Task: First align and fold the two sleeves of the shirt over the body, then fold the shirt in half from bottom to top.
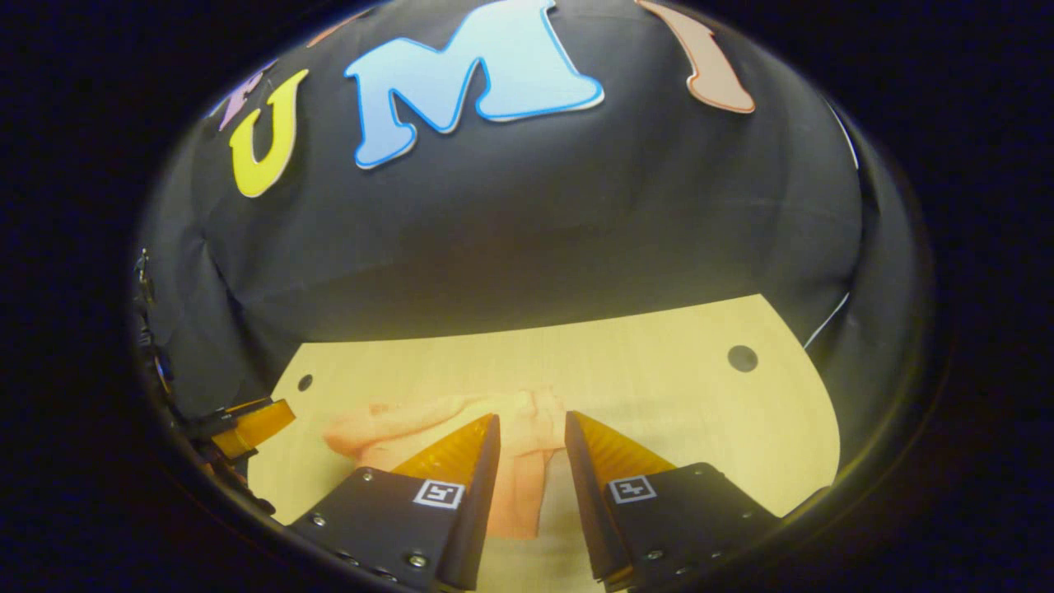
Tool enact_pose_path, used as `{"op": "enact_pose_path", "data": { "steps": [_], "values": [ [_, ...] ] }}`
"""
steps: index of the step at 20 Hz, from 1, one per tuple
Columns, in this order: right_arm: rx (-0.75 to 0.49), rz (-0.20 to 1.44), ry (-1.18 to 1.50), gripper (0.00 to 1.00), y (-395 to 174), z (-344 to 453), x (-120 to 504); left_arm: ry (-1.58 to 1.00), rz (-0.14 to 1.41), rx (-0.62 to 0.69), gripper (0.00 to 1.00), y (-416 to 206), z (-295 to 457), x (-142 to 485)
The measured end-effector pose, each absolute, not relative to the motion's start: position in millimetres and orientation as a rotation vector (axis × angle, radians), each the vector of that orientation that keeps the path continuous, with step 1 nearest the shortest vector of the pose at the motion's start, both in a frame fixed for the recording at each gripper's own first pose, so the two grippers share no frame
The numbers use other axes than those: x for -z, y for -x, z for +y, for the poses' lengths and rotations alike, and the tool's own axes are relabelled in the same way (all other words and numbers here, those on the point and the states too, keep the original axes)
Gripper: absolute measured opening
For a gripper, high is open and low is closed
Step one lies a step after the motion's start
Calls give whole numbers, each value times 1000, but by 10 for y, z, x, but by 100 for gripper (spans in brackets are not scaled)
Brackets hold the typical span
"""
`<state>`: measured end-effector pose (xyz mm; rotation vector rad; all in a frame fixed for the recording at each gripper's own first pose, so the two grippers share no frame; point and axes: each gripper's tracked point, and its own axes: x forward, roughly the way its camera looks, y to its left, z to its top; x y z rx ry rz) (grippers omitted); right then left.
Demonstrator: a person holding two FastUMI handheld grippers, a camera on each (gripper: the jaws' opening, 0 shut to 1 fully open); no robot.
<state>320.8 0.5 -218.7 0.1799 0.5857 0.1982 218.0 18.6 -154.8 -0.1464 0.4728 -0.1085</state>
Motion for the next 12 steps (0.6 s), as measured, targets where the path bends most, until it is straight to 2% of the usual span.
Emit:
{"op": "enact_pose_path", "data": {
  "steps": [1, 3, 5, 6, 7, 12],
  "values": [
    [-200, 578, -189, 49, -3158, -42, 2163, 139, 467, 104, 75, -2043, 203, 1443],
    [-207, 556, -197, 49, -3087, -147, 2134, 146, 453, 104, 66, -1763, 218, 1243],
    [-215, 526, -194, 49, -2981, -156, 2022, 159, 431, 103, 66, -1473, 217, 1022],
    [-220, 506, -193, 49, -2904, -166, 1951, 162, 417, 105, 75, -1333, 214, 920],
    [-226, 487, -193, 49, -2844, -192, 1883, 160, 404, 109, 66, -1201, 207, 823],
    [-256, 419, -186, 49, -2342, -127, 1559, 131, 333, 131, 66, -682, 135, 440]
  ]
}}
